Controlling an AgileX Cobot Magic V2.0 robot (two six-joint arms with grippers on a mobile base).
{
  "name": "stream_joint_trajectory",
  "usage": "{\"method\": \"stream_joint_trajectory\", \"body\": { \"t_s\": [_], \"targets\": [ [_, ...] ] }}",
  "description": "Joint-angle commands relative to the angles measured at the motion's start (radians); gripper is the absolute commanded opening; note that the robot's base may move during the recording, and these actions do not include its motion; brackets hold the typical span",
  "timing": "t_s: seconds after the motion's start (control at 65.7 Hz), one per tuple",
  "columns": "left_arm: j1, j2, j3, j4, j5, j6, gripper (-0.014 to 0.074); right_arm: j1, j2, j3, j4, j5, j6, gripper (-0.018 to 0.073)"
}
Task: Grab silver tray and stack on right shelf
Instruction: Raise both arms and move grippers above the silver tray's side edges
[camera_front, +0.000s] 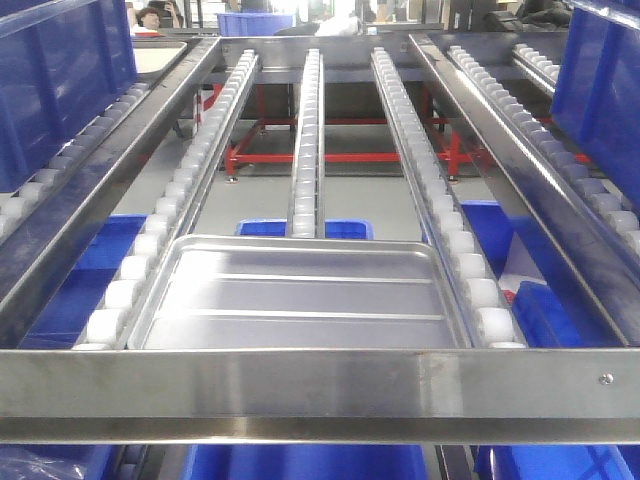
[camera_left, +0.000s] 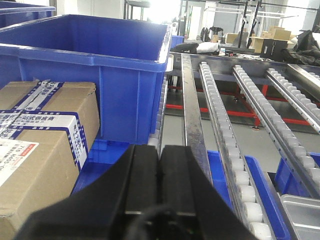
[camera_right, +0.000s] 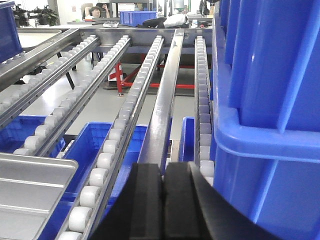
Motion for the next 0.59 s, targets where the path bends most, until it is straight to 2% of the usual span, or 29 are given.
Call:
{"method": "stream_joint_trajectory", "body": {
  "t_s": [0.0,0.578],
  "targets": [
    [-0.007,-0.010,0.026,0.000,-0.089,-0.001,-0.0092,-0.002,-0.019,-0.001,0.000,-0.086,-0.008,0.0057],
    [-0.007,-0.010,0.026,0.000,-0.089,-0.001,-0.0092,-0.002,-0.019,-0.001,0.000,-0.086,-0.008,0.0057]
  ]
}}
